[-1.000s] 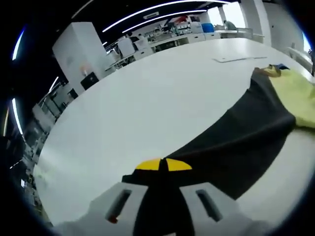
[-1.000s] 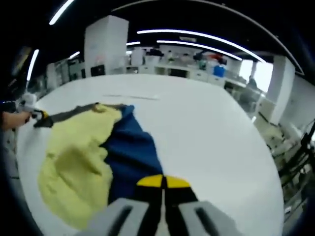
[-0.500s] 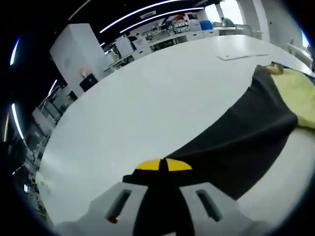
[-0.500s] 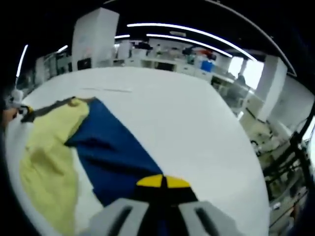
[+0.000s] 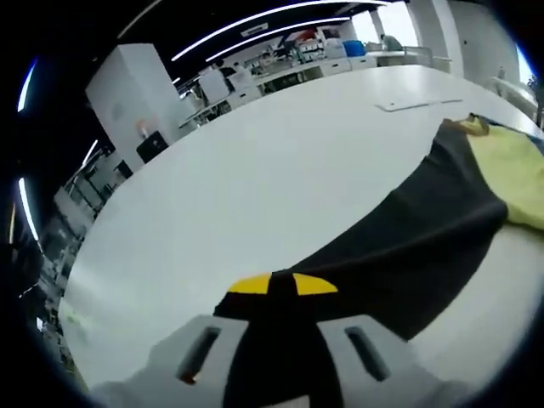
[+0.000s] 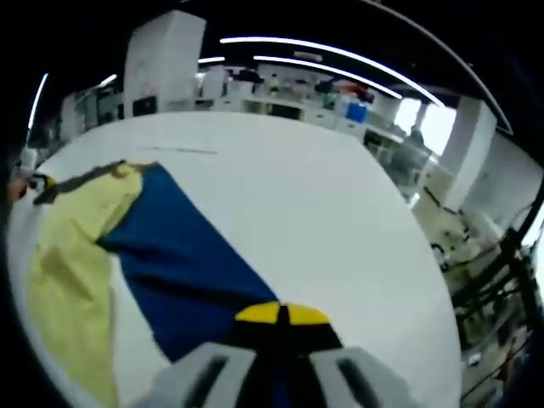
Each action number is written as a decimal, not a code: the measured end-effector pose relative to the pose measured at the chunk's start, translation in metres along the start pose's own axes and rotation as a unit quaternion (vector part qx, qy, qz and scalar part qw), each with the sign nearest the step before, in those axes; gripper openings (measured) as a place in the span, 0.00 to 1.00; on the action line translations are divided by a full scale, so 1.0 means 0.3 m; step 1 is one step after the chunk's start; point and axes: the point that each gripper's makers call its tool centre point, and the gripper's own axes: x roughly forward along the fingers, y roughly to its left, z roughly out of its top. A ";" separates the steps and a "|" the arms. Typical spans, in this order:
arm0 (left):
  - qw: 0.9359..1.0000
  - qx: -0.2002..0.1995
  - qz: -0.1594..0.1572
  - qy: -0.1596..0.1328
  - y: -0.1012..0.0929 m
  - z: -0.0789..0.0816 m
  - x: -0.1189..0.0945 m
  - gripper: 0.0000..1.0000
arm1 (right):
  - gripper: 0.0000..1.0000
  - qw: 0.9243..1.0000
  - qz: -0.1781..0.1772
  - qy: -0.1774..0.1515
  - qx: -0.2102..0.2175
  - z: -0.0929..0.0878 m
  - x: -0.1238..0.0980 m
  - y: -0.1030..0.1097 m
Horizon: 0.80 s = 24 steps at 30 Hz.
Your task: Fold the garment on the visible template until the final outline fits inside the template.
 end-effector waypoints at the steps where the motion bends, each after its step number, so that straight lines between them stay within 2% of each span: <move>1: 1.000 -0.001 -0.001 -0.001 0.001 0.002 0.000 0.15 | 0.08 1.000 -0.001 -0.004 0.000 0.007 -0.002 0.001; 4: 1.000 0.009 -0.004 -0.014 -0.011 0.027 -0.032 0.23 | 0.31 1.000 0.004 -0.016 0.018 0.025 -0.015 0.007; 9: 0.998 -0.013 -0.032 -0.044 -0.065 0.054 -0.094 0.37 | 0.43 0.998 0.023 -0.037 0.053 0.053 -0.046 0.044; 12: 0.996 -0.035 -0.058 -0.061 -0.114 0.062 -0.129 0.46 | 0.55 0.992 0.048 -0.057 0.105 0.072 -0.066 0.084; 14: 0.995 -0.030 -0.067 -0.062 -0.141 0.057 -0.153 0.52 | 0.59 0.988 0.067 -0.059 0.128 0.075 -0.081 0.107; 16: 0.994 -0.018 -0.079 -0.074 -0.165 0.065 -0.177 0.56 | 0.61 0.988 0.071 -0.059 0.124 0.073 -0.088 0.111; 17: 0.993 -0.015 -0.085 -0.083 -0.177 0.072 -0.189 0.58 | 0.62 0.989 0.077 -0.060 0.114 0.071 -0.112 0.137; 19: 0.989 -0.009 -0.104 -0.108 -0.230 0.100 -0.224 0.64 | 0.65 0.989 0.083 -0.059 0.103 0.062 -0.127 0.160; 24: 0.981 -0.019 -0.145 -0.131 -0.330 0.116 -0.284 0.75 | 0.73 0.989 0.111 -0.050 0.083 0.037 -0.166 0.236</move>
